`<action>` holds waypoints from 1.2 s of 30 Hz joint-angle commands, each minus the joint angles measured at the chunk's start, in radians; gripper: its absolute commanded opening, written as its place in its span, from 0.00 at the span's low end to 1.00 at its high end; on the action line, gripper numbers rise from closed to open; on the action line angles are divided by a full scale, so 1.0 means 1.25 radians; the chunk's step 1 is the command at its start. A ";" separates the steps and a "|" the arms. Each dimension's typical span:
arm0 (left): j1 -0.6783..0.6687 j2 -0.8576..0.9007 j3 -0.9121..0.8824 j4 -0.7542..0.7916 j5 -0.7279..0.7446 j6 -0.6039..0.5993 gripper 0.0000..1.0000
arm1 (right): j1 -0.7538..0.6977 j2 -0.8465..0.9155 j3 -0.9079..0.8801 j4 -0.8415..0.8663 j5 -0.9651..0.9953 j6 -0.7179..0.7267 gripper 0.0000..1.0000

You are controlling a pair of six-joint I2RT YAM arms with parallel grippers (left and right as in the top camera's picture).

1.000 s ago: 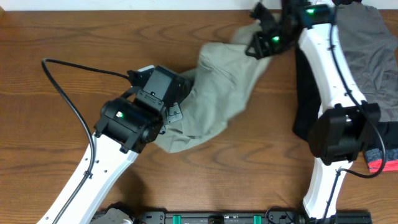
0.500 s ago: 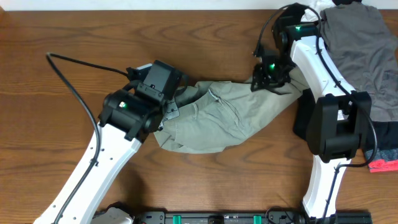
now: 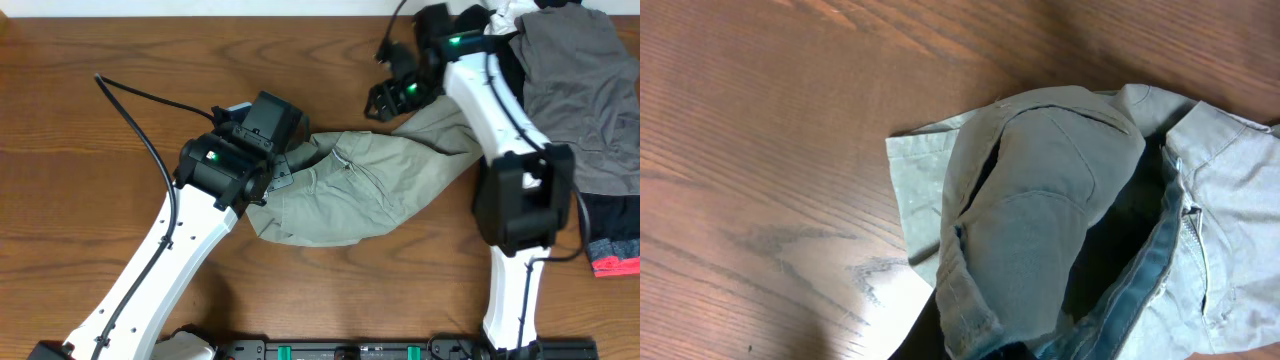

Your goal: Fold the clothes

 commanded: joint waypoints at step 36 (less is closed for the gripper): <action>0.110 -0.127 0.001 0.162 -0.010 0.122 0.06 | -0.073 0.092 0.595 -0.304 -0.131 -0.068 0.01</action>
